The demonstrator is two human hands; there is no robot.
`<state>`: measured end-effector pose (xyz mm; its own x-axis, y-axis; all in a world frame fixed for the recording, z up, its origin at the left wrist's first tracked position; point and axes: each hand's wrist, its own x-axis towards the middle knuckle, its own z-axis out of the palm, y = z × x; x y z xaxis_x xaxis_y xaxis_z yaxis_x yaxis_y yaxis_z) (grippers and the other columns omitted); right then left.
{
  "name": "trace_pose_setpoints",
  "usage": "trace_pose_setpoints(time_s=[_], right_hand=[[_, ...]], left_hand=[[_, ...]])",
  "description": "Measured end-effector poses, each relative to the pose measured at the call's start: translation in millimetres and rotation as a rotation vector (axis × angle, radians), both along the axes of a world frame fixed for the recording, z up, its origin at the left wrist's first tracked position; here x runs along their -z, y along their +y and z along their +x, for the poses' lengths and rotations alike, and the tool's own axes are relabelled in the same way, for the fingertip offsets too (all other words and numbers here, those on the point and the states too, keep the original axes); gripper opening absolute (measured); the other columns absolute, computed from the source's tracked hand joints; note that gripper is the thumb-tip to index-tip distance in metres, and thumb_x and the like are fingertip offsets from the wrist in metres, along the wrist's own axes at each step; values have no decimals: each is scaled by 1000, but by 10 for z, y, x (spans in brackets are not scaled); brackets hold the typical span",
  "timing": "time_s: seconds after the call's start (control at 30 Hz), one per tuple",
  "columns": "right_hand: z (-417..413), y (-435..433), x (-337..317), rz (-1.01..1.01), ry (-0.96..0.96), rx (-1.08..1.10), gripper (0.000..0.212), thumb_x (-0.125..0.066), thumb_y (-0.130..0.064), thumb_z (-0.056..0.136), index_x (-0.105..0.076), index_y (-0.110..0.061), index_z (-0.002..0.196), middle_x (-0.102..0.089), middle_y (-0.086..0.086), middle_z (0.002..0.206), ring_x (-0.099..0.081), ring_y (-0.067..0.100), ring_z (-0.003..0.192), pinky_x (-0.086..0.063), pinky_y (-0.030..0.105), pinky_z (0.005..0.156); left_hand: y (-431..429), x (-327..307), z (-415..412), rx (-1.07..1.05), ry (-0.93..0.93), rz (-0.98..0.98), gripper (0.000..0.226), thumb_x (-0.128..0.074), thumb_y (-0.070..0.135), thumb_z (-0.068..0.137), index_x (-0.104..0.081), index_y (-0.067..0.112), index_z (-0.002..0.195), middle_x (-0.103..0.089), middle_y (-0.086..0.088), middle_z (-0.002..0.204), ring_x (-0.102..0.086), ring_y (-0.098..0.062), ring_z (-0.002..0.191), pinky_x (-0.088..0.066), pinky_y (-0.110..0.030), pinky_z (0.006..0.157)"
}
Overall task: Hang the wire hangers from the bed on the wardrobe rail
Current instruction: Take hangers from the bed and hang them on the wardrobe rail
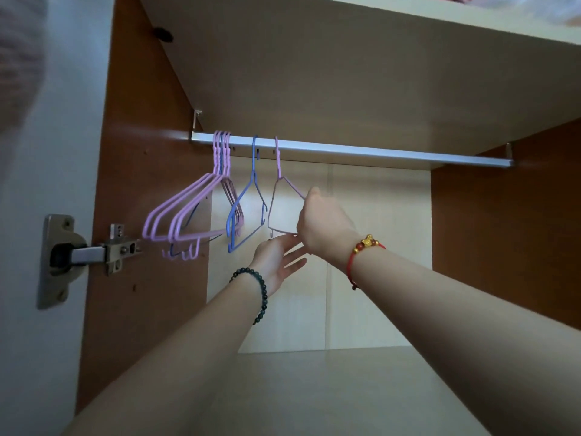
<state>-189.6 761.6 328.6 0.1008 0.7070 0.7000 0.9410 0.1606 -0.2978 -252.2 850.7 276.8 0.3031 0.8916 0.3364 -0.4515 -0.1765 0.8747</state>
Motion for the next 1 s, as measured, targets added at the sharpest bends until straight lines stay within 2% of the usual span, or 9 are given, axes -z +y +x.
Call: trace_pose_setpoints(time_s=[0.03,0.1,0.23,0.33,0.4,0.5,0.77,0.93,1.0], right_hand=[[36,13,35,-2,20,-33,2,-35,-10,91,-35,-8,90,-58,21,101,-46,31,76,-36,35,64],[138,-2,110,9,53,-79,20,-29,-24,95,-39,-8,87,-58,20,96,-47,33,78,-36,34,66],[462,-205,289,38,35,-73,35,-24,-30,97,-41,-13,71,-53,12,81,-51,36,84,-41,36,71],[813,-433,475,18,55,-39,29,-31,-28,96,-54,-11,93,-65,16,91,-60,33,86,-46,35,73],[1054,-651,626,-30,49,10,28,-35,-26,95,-53,-13,112,-66,13,96,-60,27,86,-46,30,72],[1390,-1070,874,-103,60,79,31,-40,-23,93,-47,-15,123,-63,6,101,-56,20,86,-41,24,73],[2112,-2513,1460,-114,205,264,32,-45,-25,93,-45,-23,125,-56,-5,104,-58,11,93,-43,14,73],[2422,-3678,1736,-35,331,446,27,-46,-22,92,-50,-25,119,-60,-2,101,-59,14,85,-43,13,66],[2497,-4186,1858,10,383,519,23,-48,-19,91,-50,-29,112,-61,0,101,-60,16,83,-47,19,67]], left_hand=[[9,38,-4,-8,0,7,16,-44,6,92,-60,9,94,-67,0,87,-64,-15,76,-52,-27,69],[-7,122,4,-10,47,20,18,-46,13,93,-59,11,106,-68,1,90,-65,-15,78,-53,-27,69],[-145,338,109,-21,275,98,13,-44,22,95,-55,19,103,-68,1,93,-63,-18,80,-50,-29,78],[-300,482,256,21,393,181,24,-42,20,96,-51,20,118,-68,2,95,-63,-18,85,-50,-28,77],[-438,567,390,63,443,232,26,-43,22,96,-50,22,120,-68,2,98,-64,-16,86,-51,-27,76],[-712,675,650,131,509,311,22,-44,23,96,-52,23,117,-68,4,96,-63,-13,80,-51,-24,72],[-1794,1080,1492,436,604,561,19,-44,19,96,-55,27,109,-67,8,91,-60,-8,80,-48,-16,69],[-2705,1322,2071,636,619,720,23,-43,17,96,-55,25,114,-67,9,92,-60,-5,80,-48,-14,69],[-3100,1438,2293,728,604,737,22,-44,17,96,-56,24,113,-67,8,91,-59,-3,76,-46,-12,66]])
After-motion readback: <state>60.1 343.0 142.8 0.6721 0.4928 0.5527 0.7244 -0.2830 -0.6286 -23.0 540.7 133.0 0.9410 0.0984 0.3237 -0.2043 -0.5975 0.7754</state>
